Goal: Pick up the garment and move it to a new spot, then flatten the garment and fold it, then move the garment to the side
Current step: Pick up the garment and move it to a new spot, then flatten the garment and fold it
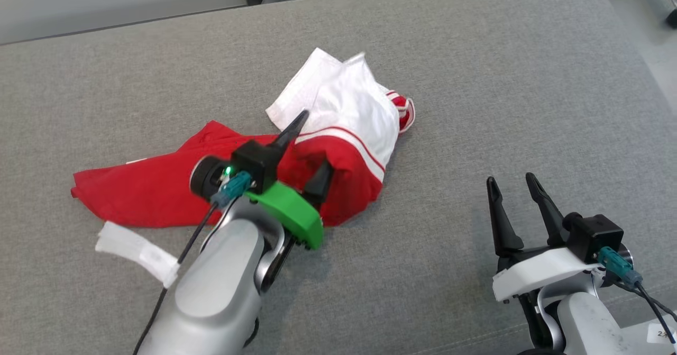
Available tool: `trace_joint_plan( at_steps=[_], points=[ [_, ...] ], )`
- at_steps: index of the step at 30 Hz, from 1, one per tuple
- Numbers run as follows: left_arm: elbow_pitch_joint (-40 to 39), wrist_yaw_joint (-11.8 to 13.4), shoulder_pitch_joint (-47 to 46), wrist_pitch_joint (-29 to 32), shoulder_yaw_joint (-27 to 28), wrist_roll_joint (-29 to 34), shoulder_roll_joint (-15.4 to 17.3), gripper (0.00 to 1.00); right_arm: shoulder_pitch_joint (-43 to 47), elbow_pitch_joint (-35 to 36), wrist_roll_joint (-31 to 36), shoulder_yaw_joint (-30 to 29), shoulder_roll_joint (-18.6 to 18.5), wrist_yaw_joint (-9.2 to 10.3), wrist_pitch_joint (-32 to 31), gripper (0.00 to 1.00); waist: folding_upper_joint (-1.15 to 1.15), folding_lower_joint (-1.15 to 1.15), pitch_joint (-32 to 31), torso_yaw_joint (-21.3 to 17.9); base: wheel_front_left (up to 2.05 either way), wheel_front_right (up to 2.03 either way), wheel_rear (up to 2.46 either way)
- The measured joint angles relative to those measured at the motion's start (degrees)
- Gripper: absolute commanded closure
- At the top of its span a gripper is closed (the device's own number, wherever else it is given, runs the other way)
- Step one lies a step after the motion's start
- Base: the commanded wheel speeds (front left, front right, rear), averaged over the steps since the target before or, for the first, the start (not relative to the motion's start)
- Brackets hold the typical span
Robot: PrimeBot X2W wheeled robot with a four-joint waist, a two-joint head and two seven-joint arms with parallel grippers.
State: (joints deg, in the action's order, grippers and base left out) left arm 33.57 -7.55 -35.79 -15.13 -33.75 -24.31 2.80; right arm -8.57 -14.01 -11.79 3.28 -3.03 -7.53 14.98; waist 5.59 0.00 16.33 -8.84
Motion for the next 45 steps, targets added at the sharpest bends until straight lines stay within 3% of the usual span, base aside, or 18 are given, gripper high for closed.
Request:
trace_joint_plan(
  at_steps=[5,11,17,23,28,34,45],
  points=[
    [0.3,0.8,7.3,0.0,6.3,2.7,0.3,0.0,0.0,0.1,-0.3,-0.4,0.1,0.0,0.0,0.0,0.0,0.0,-1.2,-0.3,0.0,0.0,0.0],
    [-4.8,2.4,17.1,0.0,16.6,6.3,2.0,0.0,1.0,0.3,-0.2,-0.6,0.2,0.0,0.0,0.0,0.0,0.0,-3.6,1.3,0.0,0.0,0.0],
    [-11.7,3.2,28.0,0.0,26.6,9.2,1.5,0.0,3.0,-0.1,-0.1,-0.2,0.2,0.01,0.0,0.0,0.0,0.0,-7.2,2.8,0.0,0.0,0.0],
    [-17.2,3.3,35.5,0.0,33.1,11.0,0.4,0.0,3.9,0.1,0.0,0.5,0.3,0.0,0.0,0.0,0.0,0.0,-9.4,5.0,0.0,0.0,0.0],
    [-18.4,2.5,37.1,0.0,33.6,11.6,0.1,0.0,4.3,-0.2,-0.2,1.2,0.3,0.0,0.0,0.0,0.01,0.0,-9.1,6.7,0.0,0.0,0.0],
    [-18.7,2.5,34.8,0.0,29.7,9.7,0.1,0.0,0.5,-2.3,-2.5,2.6,-0.4,0.01,0.0,0.0,-0.02,0.0,-6.9,9.2,0.0,0.0,0.0],
    [-17.7,2.6,31.6,0.0,24.3,8.6,0.0,0.0,-11.8,-17.5,-13.4,7.1,-4.0,0.02,0.0,0.0,-0.02,0.0,-1.5,15.8,0.0,0.0,0.0]
  ],
)
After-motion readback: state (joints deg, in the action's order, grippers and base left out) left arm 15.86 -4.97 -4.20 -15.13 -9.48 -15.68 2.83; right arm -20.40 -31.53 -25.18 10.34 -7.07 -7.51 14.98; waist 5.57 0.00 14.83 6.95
